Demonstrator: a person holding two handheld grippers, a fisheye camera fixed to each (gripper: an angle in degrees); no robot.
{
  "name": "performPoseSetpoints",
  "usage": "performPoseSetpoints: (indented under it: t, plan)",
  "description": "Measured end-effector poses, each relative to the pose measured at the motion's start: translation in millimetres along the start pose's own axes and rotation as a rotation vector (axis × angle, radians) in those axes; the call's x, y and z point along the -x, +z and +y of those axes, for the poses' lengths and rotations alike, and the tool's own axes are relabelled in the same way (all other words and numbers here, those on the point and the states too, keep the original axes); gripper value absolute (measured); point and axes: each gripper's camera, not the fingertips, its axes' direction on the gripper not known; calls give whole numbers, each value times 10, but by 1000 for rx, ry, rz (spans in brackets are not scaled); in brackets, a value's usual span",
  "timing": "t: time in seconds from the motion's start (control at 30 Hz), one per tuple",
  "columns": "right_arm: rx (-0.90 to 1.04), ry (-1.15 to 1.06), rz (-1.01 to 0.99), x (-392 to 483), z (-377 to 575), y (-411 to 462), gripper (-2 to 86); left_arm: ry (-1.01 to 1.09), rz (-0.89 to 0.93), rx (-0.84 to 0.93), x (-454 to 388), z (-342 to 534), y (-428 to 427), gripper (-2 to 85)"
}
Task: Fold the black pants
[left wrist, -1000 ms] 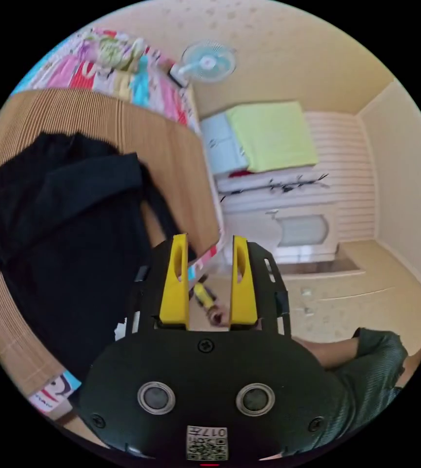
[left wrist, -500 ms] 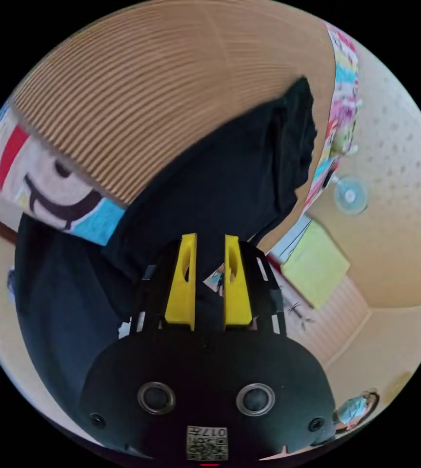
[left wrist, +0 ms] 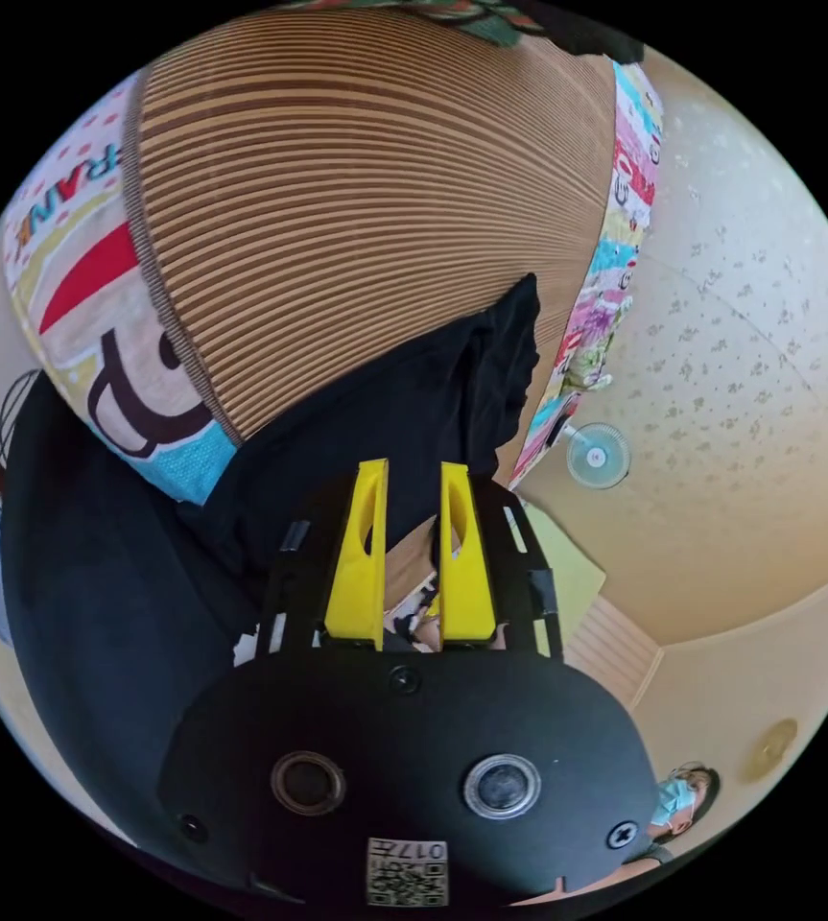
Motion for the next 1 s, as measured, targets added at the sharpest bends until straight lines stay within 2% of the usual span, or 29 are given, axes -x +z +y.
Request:
performPoseSetpoints:
  t: [0.07, 0.13, 0.2, 0.3, 0.37, 0.5, 0.57, 0.67, 0.87, 1.0]
  plan:
    - [184, -142, -90, 546, 26, 326, 43, 54, -71, 38, -159, -75, 94, 87]
    - [264, -263, -11, 954, 24, 439, 41, 93, -115, 70, -255, -128, 176, 87]
    - [220, -359, 153, 1251, -4, 395, 41, 113, -151, 103, -313, -177, 266, 87]
    - [26, -432, 325, 1394, -88, 62, 42, 117, -177, 135, -350, -231, 397, 87]
    - [-118, -373, 420, 1177, -109, -280, 33, 120, -163, 149, -365, -264, 471, 87]
    - [-177, -160, 482, 415, -96, -655, 46, 136, -178, 159, -394, -299, 503, 87]
    - [-179, -2, 367, -205, -14, -743, 64, 139, -213, 165, -386, -301, 484, 87]
    - [-167, 90, 235, -783, 23, -641, 79, 131, -271, 168, -331, -287, 442, 87]
    - [-107, 14, 339, -1034, -452, -175, 129, 73, -313, 158, -171, -262, 363, 87]
    - [-101, -54, 417, -996, -761, -15, 127, 76, -322, 161, -200, -271, 334, 87]
